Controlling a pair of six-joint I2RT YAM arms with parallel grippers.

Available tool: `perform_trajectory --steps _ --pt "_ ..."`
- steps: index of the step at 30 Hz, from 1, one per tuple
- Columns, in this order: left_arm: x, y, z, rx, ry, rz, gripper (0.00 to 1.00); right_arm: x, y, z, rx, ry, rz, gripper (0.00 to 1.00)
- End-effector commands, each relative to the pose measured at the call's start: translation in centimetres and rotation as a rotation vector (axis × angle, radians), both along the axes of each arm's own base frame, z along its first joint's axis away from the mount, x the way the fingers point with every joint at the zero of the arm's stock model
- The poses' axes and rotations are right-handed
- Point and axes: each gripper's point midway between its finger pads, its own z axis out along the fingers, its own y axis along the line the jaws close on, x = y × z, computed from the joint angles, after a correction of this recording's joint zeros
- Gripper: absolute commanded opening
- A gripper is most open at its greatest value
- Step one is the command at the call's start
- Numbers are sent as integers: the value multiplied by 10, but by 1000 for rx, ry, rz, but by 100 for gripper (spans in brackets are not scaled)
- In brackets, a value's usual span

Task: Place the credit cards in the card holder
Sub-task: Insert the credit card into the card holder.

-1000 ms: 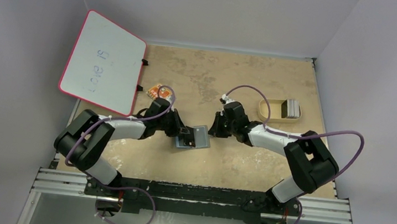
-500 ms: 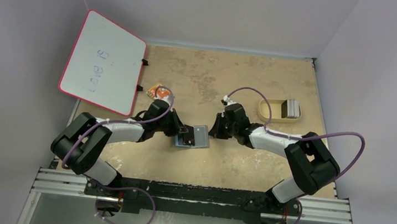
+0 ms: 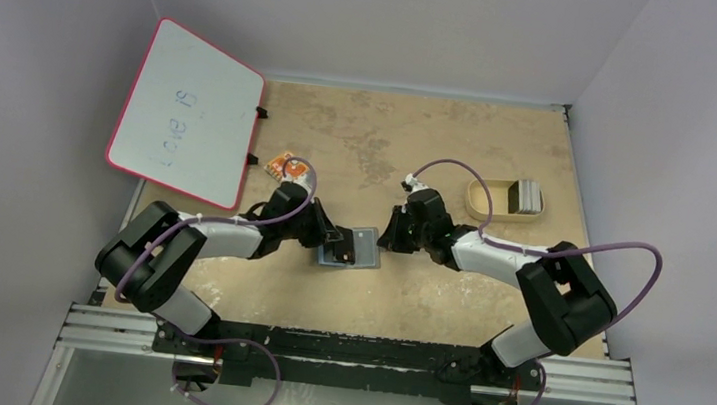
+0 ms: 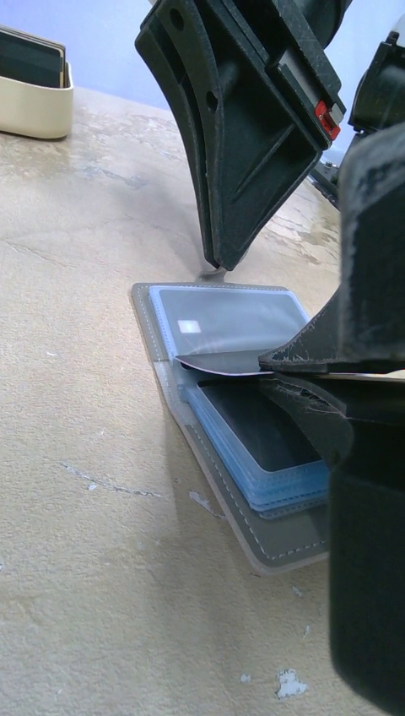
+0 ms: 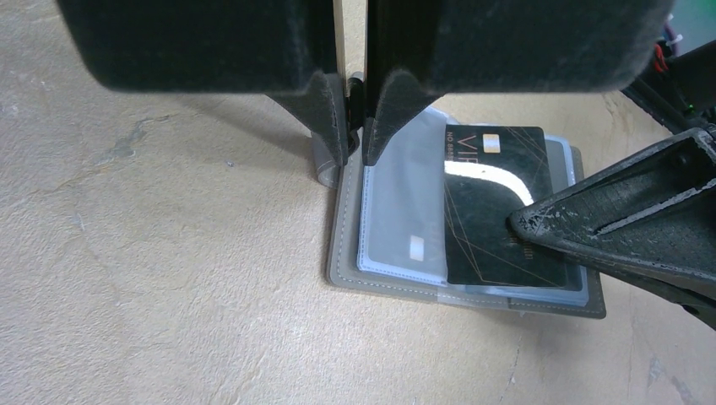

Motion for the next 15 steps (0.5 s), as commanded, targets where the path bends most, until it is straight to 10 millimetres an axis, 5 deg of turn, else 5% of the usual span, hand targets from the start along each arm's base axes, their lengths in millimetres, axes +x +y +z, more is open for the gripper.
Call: perform_trajectory --steps 1,7,15 --pt "-11 -1 -9 33 32 -46 0 -8 2 -1 11 13 14 0" --pt "-24 -5 -3 59 87 -145 0 -8 1 1 7 10 12 0" --pt "-33 -5 -20 109 184 -194 0 -7 0 1 8 5 11 0"
